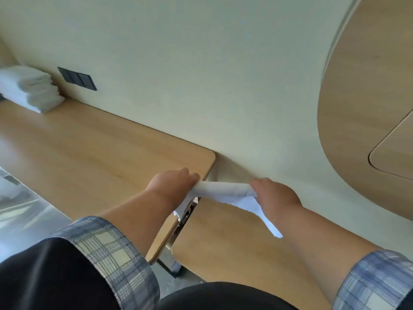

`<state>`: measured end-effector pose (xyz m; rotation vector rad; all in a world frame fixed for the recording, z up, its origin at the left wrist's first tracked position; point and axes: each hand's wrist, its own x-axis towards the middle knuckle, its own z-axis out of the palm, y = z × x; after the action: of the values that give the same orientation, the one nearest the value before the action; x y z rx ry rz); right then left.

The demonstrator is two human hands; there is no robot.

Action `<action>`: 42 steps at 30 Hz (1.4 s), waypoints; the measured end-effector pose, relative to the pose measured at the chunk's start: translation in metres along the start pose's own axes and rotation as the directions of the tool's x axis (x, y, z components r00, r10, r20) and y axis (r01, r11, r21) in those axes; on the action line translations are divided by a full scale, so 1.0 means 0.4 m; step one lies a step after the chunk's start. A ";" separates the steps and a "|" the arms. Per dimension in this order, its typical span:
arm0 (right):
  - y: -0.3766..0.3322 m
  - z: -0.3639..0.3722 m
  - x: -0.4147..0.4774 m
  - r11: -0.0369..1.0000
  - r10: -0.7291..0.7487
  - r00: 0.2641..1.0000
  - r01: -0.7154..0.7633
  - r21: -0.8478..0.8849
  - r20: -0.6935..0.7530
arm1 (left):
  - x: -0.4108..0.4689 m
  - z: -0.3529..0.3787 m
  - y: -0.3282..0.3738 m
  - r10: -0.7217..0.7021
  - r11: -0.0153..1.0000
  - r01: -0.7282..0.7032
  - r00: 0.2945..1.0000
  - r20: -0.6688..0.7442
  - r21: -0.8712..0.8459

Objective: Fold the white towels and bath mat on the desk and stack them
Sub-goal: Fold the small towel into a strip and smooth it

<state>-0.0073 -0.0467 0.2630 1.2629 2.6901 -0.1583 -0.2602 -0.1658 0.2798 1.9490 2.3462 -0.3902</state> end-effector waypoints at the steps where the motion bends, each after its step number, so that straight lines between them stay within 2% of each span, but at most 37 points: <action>1: -0.035 -0.015 0.011 1.000 -0.017 1.000 0.017 -0.015 -0.009 | -0.020 -0.005 -0.036 -0.016 1.000 0.016 1.000 -0.007 0.004; 7: -0.301 -0.043 0.087 0.993 -0.115 0.991 0.113 -0.037 -0.067 | -0.150 0.035 -0.310 -0.061 0.998 0.061 0.998 -0.006 0.017; 12: -0.608 -0.030 0.167 0.993 -0.118 0.987 0.118 -0.008 -0.106 | -0.248 0.103 -0.608 -0.045 0.997 0.045 0.999 -0.013 0.059; 15: -0.768 -0.031 0.206 0.989 -0.147 0.988 0.145 -0.041 -0.051 | -0.279 0.134 -0.772 -0.027 0.994 0.027 1.000 0.001 0.103; 18: -0.884 -0.040 0.240 0.989 -0.142 0.990 0.141 -0.032 -0.017 | -0.294 0.165 -0.897 -0.035 0.997 0.035 0.999 0.002 0.076; 24: -1.030 -0.049 0.339 0.990 -0.141 0.990 0.140 -0.024 -0.026 | -0.265 0.223 -1.070 -0.006 0.996 0.004 1.000 0.022 0.086; 30: -1.116 -0.020 0.527 0.990 -0.135 0.991 0.134 -0.031 -0.021 | -0.177 0.249 -1.262 -0.026 0.970 0.033 0.999 -0.031 0.239; 36: -1.207 -0.074 0.746 0.987 -0.137 0.990 0.138 -0.076 0.023 | -0.060 0.227 -1.465 -0.051 0.974 0.071 0.994 -0.093 0.217; 42: -1.319 -0.092 0.912 0.986 -0.084 0.996 0.081 -0.143 -0.012 | 0.080 0.280 -1.676 0.023 0.974 0.001 0.994 -0.103 0.228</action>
<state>-0.6470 -0.1019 0.2417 1.1184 2.7154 0.0353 -0.9320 -0.2723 0.2662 2.1285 2.4505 -0.5949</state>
